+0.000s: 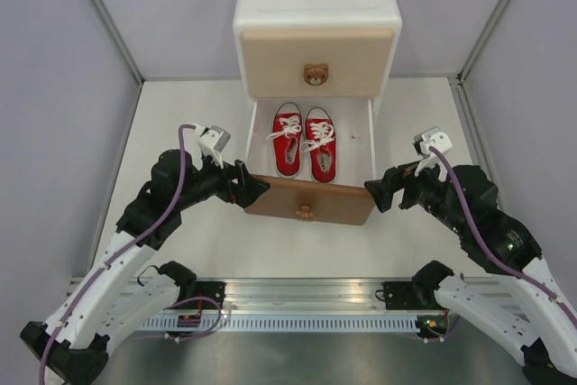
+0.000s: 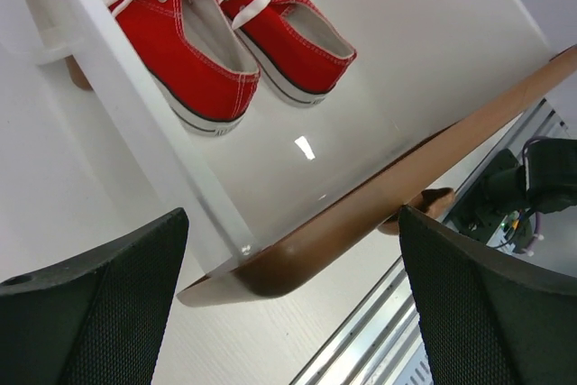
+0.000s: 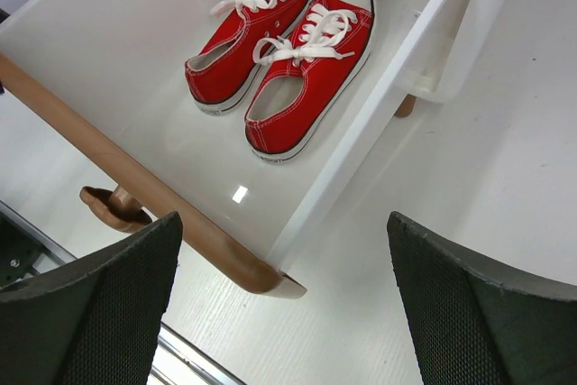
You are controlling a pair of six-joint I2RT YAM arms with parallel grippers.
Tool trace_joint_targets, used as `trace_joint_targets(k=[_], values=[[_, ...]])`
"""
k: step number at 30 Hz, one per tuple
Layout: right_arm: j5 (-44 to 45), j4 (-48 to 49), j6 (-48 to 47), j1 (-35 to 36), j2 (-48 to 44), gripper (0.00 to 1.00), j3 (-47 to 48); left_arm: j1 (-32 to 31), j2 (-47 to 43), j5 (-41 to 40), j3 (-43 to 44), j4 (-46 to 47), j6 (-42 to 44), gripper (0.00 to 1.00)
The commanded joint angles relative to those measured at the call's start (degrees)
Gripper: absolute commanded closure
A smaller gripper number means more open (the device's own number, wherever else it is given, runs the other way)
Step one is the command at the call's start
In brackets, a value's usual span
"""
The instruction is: Place and organize the shoes in the shoe cabinet
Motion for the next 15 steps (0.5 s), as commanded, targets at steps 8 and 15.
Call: trace_joint_targets(k=[8,15], values=[[-7.96,-4.61,1.10,-0.06,1.99,0.02,0.30,-0.98,5.05,-6.44,3.52,9.61,-4.49,0.02],[-15.53,-5.14,-0.56,-0.06,5.17,0.02,-0.41,-1.42,5.05,-6.62,3.34,9.70,-5.11,0.02]])
